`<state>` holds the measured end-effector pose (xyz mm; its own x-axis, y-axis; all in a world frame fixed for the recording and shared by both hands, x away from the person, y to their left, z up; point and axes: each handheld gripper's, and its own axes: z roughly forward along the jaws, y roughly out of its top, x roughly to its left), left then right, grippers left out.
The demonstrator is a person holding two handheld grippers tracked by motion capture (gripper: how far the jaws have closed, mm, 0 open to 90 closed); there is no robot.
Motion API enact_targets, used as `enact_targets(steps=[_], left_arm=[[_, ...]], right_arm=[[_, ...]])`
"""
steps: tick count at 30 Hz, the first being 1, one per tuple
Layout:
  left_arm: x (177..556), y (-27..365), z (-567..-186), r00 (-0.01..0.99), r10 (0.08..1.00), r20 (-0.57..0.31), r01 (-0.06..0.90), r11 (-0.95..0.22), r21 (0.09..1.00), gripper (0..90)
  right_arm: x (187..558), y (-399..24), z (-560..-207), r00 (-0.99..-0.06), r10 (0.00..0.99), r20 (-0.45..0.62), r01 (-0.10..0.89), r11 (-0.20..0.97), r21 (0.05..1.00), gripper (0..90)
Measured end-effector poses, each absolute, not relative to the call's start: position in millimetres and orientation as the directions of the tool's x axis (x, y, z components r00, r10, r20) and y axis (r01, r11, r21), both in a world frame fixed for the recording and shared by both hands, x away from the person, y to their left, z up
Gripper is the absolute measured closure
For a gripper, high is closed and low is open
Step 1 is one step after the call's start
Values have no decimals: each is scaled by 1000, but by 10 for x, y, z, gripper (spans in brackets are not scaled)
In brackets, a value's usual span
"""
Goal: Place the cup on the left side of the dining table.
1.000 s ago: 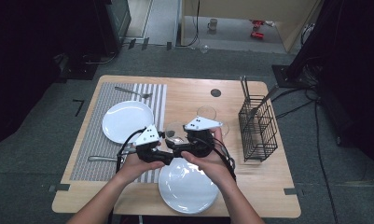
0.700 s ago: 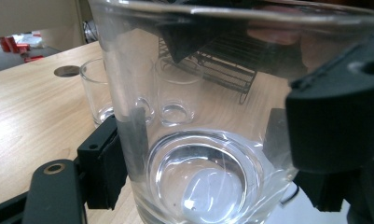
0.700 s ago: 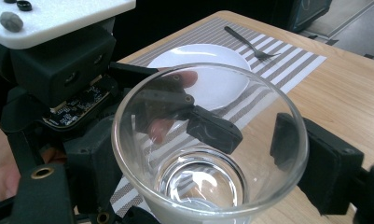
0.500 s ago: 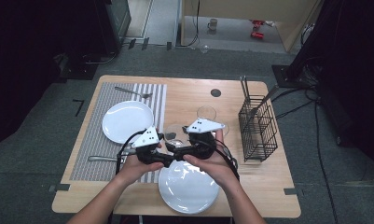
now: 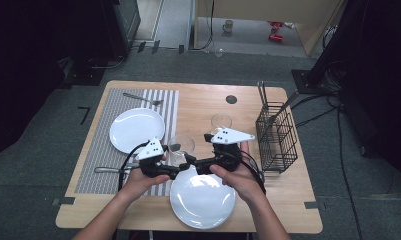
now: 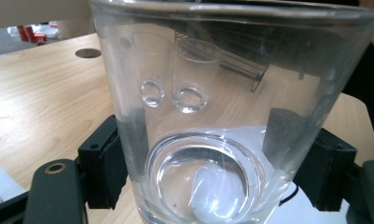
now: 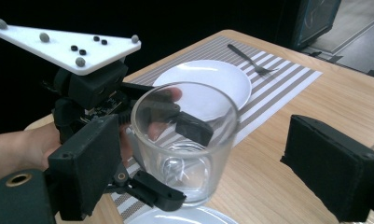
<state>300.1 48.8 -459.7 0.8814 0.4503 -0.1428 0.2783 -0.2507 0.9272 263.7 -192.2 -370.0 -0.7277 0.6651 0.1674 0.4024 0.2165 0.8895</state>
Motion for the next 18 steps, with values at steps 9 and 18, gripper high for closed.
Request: enact_targets(steps=[9,18], left_arm=[[3047,665,-4678,848,504,-166,320,-236,918,232],[3098,838,-4751,819,547,-173,350,-238,906,232]], right_arm=[[2578,-2076,-3787,-695,702,155,411,210,887,109],[2499,-2284,-3893,-657,738,153,429,199,881,109]])
